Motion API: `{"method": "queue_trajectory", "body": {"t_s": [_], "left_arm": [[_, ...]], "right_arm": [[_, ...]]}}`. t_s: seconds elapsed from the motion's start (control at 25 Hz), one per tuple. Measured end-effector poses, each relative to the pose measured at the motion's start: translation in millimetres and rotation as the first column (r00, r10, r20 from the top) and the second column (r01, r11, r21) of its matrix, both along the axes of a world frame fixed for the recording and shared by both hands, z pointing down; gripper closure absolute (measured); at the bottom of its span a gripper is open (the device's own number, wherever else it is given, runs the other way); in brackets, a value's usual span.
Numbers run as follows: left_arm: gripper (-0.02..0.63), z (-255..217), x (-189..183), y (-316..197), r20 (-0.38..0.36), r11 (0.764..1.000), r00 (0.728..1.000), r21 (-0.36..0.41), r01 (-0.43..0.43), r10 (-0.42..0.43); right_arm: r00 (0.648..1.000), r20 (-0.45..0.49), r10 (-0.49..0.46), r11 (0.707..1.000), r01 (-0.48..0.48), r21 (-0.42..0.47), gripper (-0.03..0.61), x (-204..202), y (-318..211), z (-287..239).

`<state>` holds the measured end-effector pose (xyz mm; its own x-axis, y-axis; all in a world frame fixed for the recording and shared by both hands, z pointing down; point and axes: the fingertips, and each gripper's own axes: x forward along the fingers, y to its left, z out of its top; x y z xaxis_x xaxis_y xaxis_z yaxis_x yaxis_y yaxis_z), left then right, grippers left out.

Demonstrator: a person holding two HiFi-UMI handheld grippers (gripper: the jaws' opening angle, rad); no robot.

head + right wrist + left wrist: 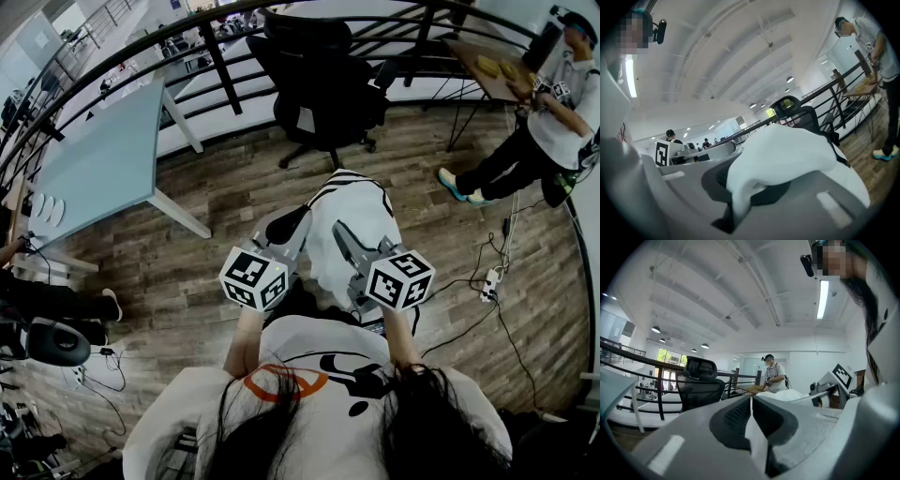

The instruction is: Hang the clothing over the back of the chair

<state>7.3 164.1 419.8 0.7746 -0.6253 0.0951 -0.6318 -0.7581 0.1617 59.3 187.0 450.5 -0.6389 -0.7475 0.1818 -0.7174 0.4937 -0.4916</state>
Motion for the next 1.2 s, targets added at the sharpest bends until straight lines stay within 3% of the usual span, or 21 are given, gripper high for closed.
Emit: {"method": "queue_trajectory", "body": {"t_s": [0.48,1.2], "left_arm": [[0.614,1.6,-2.9,-12.8,-0.001,1.0,1.0,0.002,-0.004,0.004],[0.614,6.6,-26.0,-31.9,-0.024,0.997,0.997,-0.042,0.067,-0.068]], "right_arm": [[1.0,-0.001,-0.004,1.0,0.004,-0.004,0.537,-2.8,-14.2,3.7],[0.999,-0.005,-0.043,0.999,0.043,0.0,0.535,-13.9,-36.1,3.9]]}}
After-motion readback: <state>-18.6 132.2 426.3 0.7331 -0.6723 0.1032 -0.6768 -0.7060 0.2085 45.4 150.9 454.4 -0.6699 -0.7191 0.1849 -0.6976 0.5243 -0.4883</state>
